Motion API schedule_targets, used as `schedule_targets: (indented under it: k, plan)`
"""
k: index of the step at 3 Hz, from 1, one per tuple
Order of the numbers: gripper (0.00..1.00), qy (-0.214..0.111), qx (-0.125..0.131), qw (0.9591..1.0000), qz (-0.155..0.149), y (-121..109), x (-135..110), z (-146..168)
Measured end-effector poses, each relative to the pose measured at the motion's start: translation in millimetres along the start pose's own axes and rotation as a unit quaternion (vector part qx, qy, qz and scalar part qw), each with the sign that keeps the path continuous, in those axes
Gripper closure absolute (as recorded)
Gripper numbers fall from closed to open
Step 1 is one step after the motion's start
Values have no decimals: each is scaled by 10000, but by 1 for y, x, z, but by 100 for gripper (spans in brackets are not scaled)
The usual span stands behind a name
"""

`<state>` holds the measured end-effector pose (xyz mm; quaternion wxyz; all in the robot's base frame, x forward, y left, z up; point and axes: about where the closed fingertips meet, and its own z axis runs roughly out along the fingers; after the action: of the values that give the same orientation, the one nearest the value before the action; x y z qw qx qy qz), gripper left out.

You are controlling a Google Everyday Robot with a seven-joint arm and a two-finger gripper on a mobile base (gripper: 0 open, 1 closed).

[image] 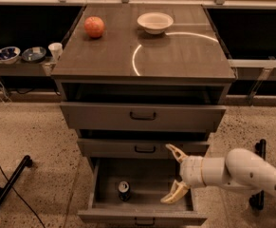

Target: Pick pepsi can from bottom drawer and place on counter

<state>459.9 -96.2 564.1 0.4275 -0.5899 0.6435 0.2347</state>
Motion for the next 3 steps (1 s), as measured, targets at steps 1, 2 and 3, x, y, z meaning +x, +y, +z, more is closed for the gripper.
schedule_targets:
  k: [1, 2, 3]
  plan:
    - [0, 38, 461, 9985, 303, 23, 54, 26]
    - [0, -247, 721, 9969, 169, 25, 88, 52]
    - [0, -222, 695, 9971, 199, 27, 85, 52]
